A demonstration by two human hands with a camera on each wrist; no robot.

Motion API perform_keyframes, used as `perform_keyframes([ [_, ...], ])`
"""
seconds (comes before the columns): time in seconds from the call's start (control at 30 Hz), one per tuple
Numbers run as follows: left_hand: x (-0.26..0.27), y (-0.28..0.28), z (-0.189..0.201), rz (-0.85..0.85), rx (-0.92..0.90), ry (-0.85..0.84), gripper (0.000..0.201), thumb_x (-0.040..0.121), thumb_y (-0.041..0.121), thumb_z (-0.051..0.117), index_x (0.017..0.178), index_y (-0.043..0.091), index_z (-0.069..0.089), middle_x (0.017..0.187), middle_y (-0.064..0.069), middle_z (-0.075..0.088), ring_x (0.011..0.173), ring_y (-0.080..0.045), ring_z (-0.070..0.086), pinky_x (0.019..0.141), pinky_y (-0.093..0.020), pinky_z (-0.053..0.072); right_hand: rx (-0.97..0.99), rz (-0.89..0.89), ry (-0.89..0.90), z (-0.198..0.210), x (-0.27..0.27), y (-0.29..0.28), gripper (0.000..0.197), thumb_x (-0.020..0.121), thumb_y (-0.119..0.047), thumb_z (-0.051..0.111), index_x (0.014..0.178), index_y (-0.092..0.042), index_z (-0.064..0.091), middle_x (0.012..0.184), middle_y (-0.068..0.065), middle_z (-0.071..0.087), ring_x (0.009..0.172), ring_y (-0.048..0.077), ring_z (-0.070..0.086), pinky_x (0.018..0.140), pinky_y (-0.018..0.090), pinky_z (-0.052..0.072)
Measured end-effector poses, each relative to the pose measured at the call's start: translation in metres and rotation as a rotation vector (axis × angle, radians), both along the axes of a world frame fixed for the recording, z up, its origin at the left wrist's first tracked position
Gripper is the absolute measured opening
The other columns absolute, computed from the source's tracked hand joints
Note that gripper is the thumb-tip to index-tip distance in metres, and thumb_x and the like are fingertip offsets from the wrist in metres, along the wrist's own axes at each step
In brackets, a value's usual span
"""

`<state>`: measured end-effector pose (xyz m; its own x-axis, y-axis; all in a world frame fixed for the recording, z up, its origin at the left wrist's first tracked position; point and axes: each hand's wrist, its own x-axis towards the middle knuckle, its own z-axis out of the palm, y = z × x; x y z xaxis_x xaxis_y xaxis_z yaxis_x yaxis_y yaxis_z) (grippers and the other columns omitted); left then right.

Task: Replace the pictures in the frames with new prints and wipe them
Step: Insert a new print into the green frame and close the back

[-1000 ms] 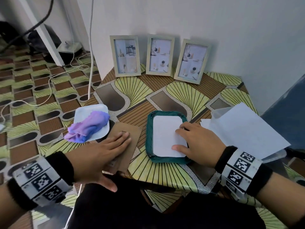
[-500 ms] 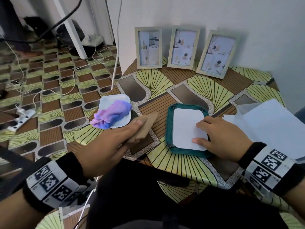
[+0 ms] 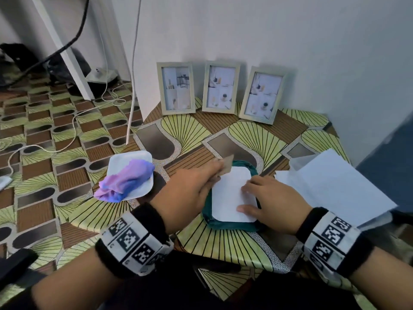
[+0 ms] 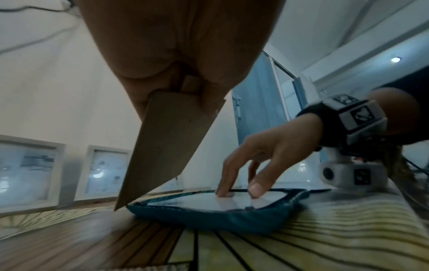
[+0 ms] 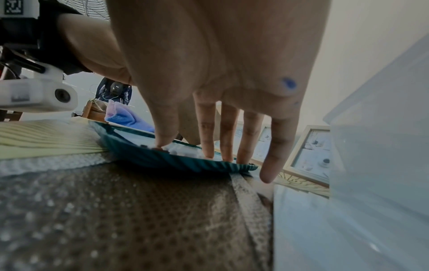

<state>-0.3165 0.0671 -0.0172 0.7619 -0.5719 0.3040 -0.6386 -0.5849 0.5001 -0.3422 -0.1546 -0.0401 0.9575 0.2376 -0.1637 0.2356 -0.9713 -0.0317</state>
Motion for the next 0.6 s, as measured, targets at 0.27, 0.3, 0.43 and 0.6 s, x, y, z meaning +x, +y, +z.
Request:
perform_keyframes([
  [0.27,0.009,-0.022,-0.034,-0.228,0.459,-0.051,0.062,0.101,0.044,0.042,0.154,0.017,0.024,0.160,0.001,0.025,0.147,-0.007,0.021,0.119,-0.025,0.022,0.123,-0.031,-0.008,-0.003,0.006,-0.011,0.033,0.098,-0.041,0.040,0.108,-0.020,0.065,0.110,-0.003,0.061,0.105,0.018,0.053,0.088,0.039,0.049],
  [0.3,0.008,-0.024,-0.037,-0.238,0.495,-0.061,0.064,0.101,0.045,0.043,0.155,0.018,0.023,0.161,0.002,0.023,0.147,-0.007,0.021,0.119,-0.025,0.023,0.144,-0.046,-0.015,-0.005,0.008,-0.013,0.033,0.100,-0.036,0.038,0.105,-0.019,0.066,0.110,-0.003,0.063,0.105,0.018,0.054,0.089,0.039,0.049],
  [0.43,0.008,-0.030,-0.043,-0.256,0.517,-0.084,0.066,0.098,0.046,0.048,0.154,0.019,0.025,0.161,0.003,0.024,0.147,-0.006,0.023,0.117,-0.028,0.030,0.212,-0.086,-0.018,-0.007,0.012,-0.017,0.030,0.098,-0.027,0.040,0.098,-0.016,0.067,0.103,0.000,0.068,0.097,0.020,0.056,0.086,0.039,0.048],
  [0.6,0.009,-0.037,-0.035,-0.273,0.498,-0.019,0.075,0.095,0.054,0.050,0.155,0.018,0.022,0.162,0.003,0.021,0.148,-0.007,0.020,0.120,-0.027,0.024,0.314,-0.093,-0.019,-0.003,0.008,-0.021,0.025,0.096,-0.022,0.045,0.095,-0.016,0.069,0.088,0.003,0.069,0.083,0.021,0.059,0.078,0.039,0.048],
])
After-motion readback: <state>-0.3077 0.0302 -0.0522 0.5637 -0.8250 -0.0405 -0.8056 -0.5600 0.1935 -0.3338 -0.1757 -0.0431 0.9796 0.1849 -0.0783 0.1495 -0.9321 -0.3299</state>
